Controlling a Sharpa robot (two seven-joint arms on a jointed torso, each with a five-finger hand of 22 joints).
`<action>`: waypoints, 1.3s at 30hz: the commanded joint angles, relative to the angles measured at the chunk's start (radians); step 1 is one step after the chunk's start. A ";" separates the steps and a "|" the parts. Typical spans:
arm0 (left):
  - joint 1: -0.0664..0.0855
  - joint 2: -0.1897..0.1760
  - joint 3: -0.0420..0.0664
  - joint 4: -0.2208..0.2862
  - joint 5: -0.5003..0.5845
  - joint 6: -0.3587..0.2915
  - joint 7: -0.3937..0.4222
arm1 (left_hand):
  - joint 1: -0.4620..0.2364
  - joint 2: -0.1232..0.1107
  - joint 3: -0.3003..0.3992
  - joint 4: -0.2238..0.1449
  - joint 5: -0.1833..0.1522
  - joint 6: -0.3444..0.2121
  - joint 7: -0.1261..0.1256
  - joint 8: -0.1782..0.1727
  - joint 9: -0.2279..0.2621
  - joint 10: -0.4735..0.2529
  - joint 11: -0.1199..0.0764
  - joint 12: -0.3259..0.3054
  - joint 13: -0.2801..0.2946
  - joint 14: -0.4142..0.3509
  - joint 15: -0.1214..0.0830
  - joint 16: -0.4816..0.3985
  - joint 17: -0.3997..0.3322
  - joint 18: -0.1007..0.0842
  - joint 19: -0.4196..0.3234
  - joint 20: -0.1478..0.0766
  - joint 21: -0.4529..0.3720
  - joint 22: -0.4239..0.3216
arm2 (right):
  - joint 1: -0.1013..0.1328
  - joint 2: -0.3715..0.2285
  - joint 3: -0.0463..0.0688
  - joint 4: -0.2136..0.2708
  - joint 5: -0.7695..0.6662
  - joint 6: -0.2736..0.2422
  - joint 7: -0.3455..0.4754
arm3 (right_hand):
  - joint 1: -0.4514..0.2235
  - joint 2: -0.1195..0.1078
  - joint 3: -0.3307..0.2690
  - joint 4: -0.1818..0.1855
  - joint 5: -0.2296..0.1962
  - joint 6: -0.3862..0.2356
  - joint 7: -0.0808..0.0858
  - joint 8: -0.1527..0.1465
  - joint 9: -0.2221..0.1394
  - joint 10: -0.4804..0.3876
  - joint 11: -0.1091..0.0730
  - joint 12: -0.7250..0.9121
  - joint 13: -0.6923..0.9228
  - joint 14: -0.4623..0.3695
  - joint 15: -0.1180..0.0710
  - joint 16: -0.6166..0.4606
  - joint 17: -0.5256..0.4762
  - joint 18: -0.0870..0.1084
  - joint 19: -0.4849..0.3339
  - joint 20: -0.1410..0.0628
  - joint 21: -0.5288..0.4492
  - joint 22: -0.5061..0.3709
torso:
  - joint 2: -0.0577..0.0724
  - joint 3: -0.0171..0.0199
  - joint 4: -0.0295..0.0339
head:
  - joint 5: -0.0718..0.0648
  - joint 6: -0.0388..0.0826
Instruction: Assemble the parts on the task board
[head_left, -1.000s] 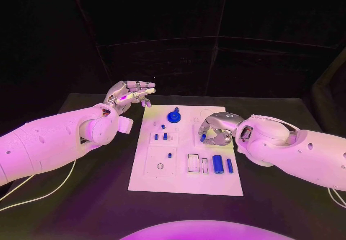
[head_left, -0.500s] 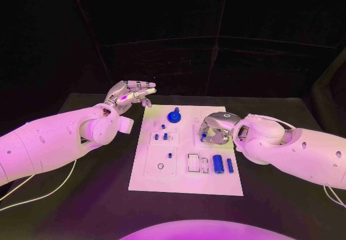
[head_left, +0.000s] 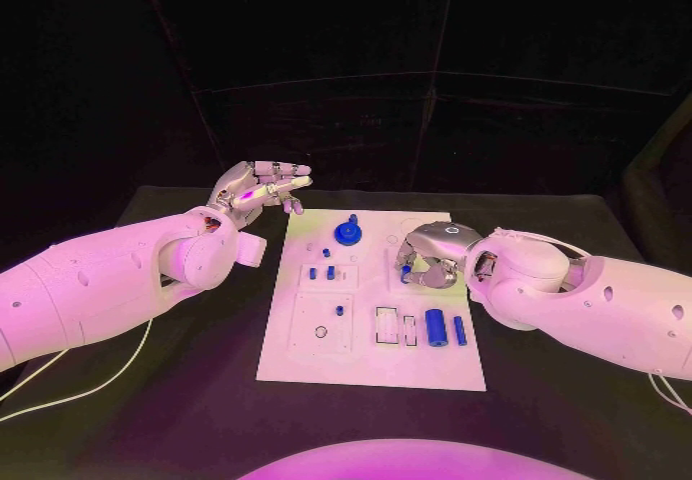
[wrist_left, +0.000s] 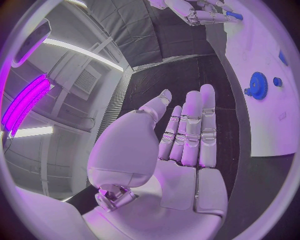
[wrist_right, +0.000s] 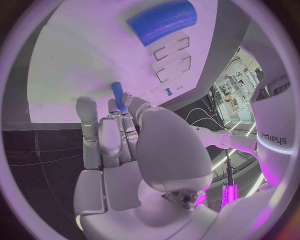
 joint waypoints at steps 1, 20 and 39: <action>0.001 0.000 0.001 0.000 0.004 0.010 -0.001 | -0.001 0.009 -0.009 0.000 0.002 0.005 0.001 0.004 0.002 -0.002 -0.003 0.004 0.000 -0.008 0.000 -0.006 -0.001 0.014 0.008 -0.002 -0.007 -0.001 | 0.002 -0.013 0.001 0.026 -0.014 -0.083 0.022 | -0.001 -0.007 0.009 -0.003 0.001 0.009 0.000 0.005 0.001 0.009 0.000 0.005 0.003 0.029 -0.008 0.004 0.002 -0.007 0.009 -0.002 0.007 0.004 | 0.000 0.0003 -0.0009 | 0.000 0.000; 0.000 0.007 0.001 -0.002 0.014 0.013 -0.006 | 0.002 0.014 -0.011 0.000 0.002 0.012 -0.003 0.010 0.003 -0.001 -0.006 0.009 -0.001 -0.009 -0.002 -0.006 -0.004 0.014 0.010 -0.003 -0.010 -0.004 | 0.001 -0.022 0.020 0.195 0.068 -0.147 0.057 | -0.002 -0.013 0.019 -0.009 0.006 0.014 0.001 0.004 0.000 0.013 0.000 0.000 0.002 0.030 -0.010 0.010 0.009 -0.009 0.015 -0.001 0.017 0.018 | 0.001 0.0003 0.0067 | 0.014 -0.005; -0.001 0.015 0.001 0.009 0.028 0.020 -0.008 | 0.002 0.014 -0.014 0.000 0.001 0.012 -0.003 0.011 0.002 0.002 -0.007 0.012 0.000 -0.009 -0.003 -0.006 -0.005 0.014 0.010 -0.004 -0.011 -0.005 | -0.080 0.178 0.019 0.080 0.084 -0.125 0.139 | -0.003 -0.018 0.030 -0.017 0.015 0.013 0.003 -0.001 -0.002 0.010 0.002 -0.010 0.001 0.030 -0.009 0.012 0.008 -0.009 0.015 0.001 0.023 0.022 | 0.000 0.0001 0.0053 | 0.056 -0.026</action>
